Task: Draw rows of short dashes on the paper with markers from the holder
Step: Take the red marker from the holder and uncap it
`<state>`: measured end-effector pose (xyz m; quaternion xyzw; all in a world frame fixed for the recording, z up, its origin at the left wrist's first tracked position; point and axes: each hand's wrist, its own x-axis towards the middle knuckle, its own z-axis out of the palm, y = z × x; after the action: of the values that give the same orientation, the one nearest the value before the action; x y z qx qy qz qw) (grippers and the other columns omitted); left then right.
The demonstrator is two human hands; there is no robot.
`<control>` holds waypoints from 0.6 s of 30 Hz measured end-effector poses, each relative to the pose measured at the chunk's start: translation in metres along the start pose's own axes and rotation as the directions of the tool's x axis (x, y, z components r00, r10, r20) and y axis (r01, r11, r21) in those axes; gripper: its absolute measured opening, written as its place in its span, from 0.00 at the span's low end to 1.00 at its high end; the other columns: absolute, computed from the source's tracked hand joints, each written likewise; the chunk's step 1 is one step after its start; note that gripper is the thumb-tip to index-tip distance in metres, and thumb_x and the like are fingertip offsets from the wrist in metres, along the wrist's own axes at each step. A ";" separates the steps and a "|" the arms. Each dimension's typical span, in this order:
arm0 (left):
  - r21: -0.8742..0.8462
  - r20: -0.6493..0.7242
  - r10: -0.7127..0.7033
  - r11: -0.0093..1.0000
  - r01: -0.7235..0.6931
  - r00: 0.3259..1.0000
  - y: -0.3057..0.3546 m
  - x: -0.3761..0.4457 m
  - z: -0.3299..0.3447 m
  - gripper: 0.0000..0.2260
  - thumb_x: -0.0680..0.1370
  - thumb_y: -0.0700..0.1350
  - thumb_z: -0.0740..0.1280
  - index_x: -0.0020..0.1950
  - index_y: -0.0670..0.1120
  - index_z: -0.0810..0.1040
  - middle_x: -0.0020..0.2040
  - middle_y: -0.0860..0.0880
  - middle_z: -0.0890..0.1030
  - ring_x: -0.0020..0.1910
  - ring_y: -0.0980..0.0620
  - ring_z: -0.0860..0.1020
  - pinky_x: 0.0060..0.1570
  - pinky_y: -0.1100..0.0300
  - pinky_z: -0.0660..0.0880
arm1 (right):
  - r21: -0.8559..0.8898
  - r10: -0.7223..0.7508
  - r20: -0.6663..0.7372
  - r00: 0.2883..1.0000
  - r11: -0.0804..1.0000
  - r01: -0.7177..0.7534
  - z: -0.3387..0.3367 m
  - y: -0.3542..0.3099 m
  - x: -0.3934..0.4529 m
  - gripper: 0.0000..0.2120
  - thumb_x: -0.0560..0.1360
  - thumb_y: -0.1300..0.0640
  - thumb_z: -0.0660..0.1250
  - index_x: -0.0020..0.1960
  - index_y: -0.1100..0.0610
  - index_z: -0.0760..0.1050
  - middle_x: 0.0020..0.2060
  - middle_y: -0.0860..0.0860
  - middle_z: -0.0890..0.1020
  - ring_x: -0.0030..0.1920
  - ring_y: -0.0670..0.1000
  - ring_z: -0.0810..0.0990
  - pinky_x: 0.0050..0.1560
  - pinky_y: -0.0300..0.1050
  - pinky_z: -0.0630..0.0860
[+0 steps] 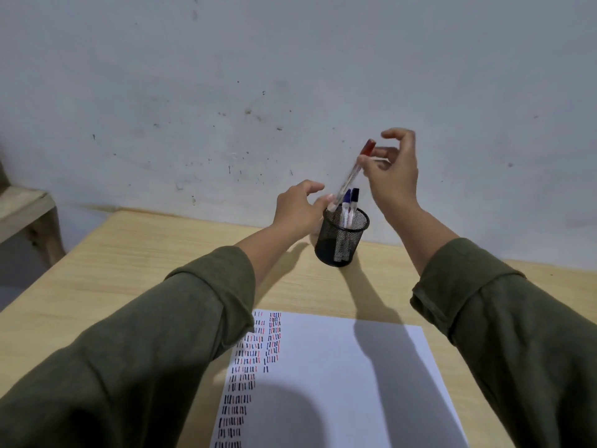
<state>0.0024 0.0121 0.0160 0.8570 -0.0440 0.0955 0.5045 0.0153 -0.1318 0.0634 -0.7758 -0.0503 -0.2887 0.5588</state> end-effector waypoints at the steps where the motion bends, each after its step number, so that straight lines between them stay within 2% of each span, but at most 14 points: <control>1: -0.024 -0.010 0.005 1.000 -0.005 1.000 0.004 -0.002 -0.005 0.17 0.77 0.52 0.65 0.63 0.47 0.76 0.64 0.50 0.78 0.66 0.52 0.73 0.65 0.59 0.66 | 0.031 -0.007 -0.018 1.000 0.999 0.008 -0.003 -0.007 0.000 0.19 0.72 0.64 0.70 0.53 0.48 0.64 0.41 0.49 0.80 0.39 0.47 0.82 0.47 0.43 0.79; 3: -0.089 -0.044 0.015 0.996 -0.019 0.999 0.013 -0.008 -0.014 0.15 0.78 0.51 0.64 0.62 0.47 0.77 0.62 0.51 0.79 0.63 0.54 0.75 0.62 0.62 0.67 | 0.088 -0.006 0.006 1.000 0.996 0.005 -0.008 -0.021 -0.004 0.19 0.72 0.63 0.70 0.53 0.48 0.65 0.40 0.50 0.82 0.39 0.46 0.82 0.49 0.44 0.79; 7: -0.246 -0.119 0.002 0.969 -0.031 0.993 0.031 -0.025 -0.033 0.13 0.79 0.51 0.62 0.60 0.50 0.78 0.58 0.52 0.81 0.54 0.57 0.76 0.57 0.64 0.69 | 0.116 0.008 0.212 0.977 0.993 -0.034 -0.013 -0.039 -0.032 0.18 0.72 0.63 0.70 0.53 0.50 0.65 0.40 0.51 0.84 0.40 0.46 0.83 0.49 0.45 0.78; 11: -0.313 -0.043 0.035 0.948 -0.047 0.998 0.040 -0.051 -0.047 0.11 0.79 0.50 0.62 0.58 0.52 0.80 0.55 0.52 0.82 0.58 0.54 0.78 0.61 0.59 0.71 | 0.108 0.037 0.344 0.938 0.991 -0.079 -0.014 -0.048 -0.074 0.17 0.71 0.62 0.71 0.49 0.49 0.65 0.41 0.53 0.85 0.42 0.53 0.83 0.51 0.54 0.78; 14: -0.363 0.002 0.043 0.931 -0.040 0.999 0.043 -0.074 -0.055 0.07 0.78 0.48 0.64 0.52 0.52 0.81 0.47 0.53 0.83 0.55 0.53 0.80 0.59 0.60 0.72 | 0.120 0.051 0.385 0.921 0.987 -0.105 -0.015 -0.056 -0.103 0.16 0.72 0.62 0.71 0.50 0.50 0.66 0.42 0.55 0.85 0.44 0.55 0.83 0.52 0.56 0.78; 18: -0.452 -0.101 -0.066 0.892 0.013 0.993 0.043 -0.100 -0.065 0.04 0.75 0.48 0.68 0.44 0.50 0.81 0.41 0.54 0.82 0.49 0.52 0.80 0.54 0.60 0.73 | 0.097 0.102 0.487 0.867 0.981 -0.170 -0.027 -0.073 -0.136 0.17 0.74 0.57 0.69 0.59 0.54 0.65 0.42 0.55 0.86 0.41 0.53 0.83 0.44 0.45 0.77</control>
<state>-0.1105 0.0456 0.0630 0.7108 -0.0187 0.1211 0.6926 -0.1373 -0.0956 0.0616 -0.7845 -0.1520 -0.0432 0.5996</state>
